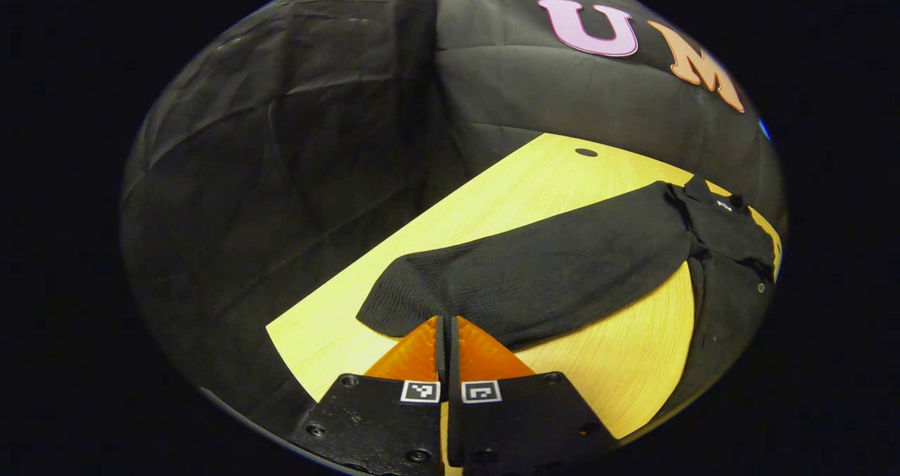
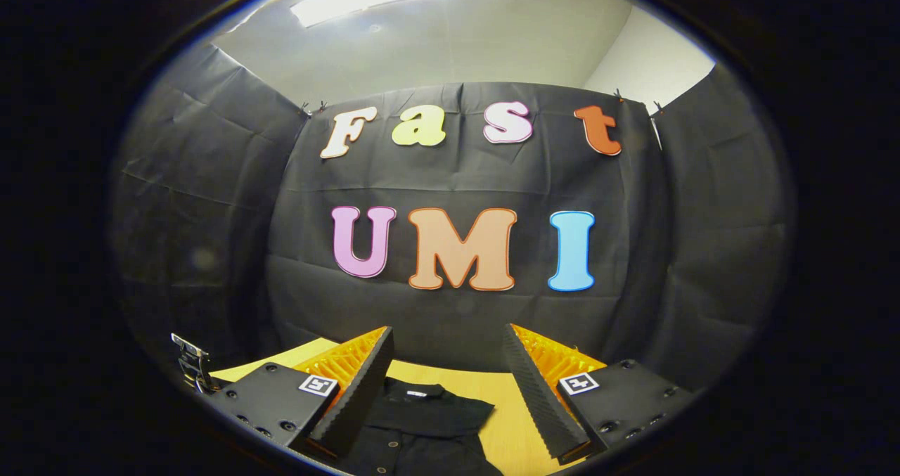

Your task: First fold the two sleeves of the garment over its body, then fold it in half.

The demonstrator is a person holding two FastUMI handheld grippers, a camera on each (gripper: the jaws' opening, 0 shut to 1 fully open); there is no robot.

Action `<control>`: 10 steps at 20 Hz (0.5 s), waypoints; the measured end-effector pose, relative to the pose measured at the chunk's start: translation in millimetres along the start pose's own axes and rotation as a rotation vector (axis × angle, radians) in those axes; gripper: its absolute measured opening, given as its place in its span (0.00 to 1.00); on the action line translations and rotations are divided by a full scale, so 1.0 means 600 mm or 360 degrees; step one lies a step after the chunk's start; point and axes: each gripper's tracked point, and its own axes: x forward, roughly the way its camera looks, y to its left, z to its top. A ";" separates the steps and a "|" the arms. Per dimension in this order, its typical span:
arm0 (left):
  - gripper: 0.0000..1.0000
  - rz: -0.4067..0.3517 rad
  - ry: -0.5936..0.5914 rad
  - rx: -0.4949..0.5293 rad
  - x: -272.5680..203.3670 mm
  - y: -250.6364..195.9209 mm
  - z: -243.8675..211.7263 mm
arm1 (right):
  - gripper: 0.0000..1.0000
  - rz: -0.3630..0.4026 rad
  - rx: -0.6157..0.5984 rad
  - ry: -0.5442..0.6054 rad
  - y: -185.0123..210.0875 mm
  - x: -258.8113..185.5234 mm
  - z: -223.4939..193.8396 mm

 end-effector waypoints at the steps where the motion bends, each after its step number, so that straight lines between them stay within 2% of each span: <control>1: 0.00 0.0003 -0.0002 -0.0030 -0.001 -0.002 0.009 | 0.98 -0.0020 0.0002 -0.0004 -0.010 -0.005 0.002; 5: 0.00 -0.0047 -0.0149 -0.0142 -0.022 -0.026 0.112 | 0.98 -0.0110 0.0027 0.0009 -0.056 -0.010 -0.005; 8: 0.00 -0.0174 -0.0262 -0.0128 -0.035 -0.096 0.212 | 0.96 -0.0149 0.0086 0.0028 -0.084 -0.022 -0.014; 10: 0.00 -0.0320 -0.0345 -0.0099 -0.048 -0.180 0.278 | 0.98 -0.0189 0.0105 0.0034 -0.111 -0.029 -0.024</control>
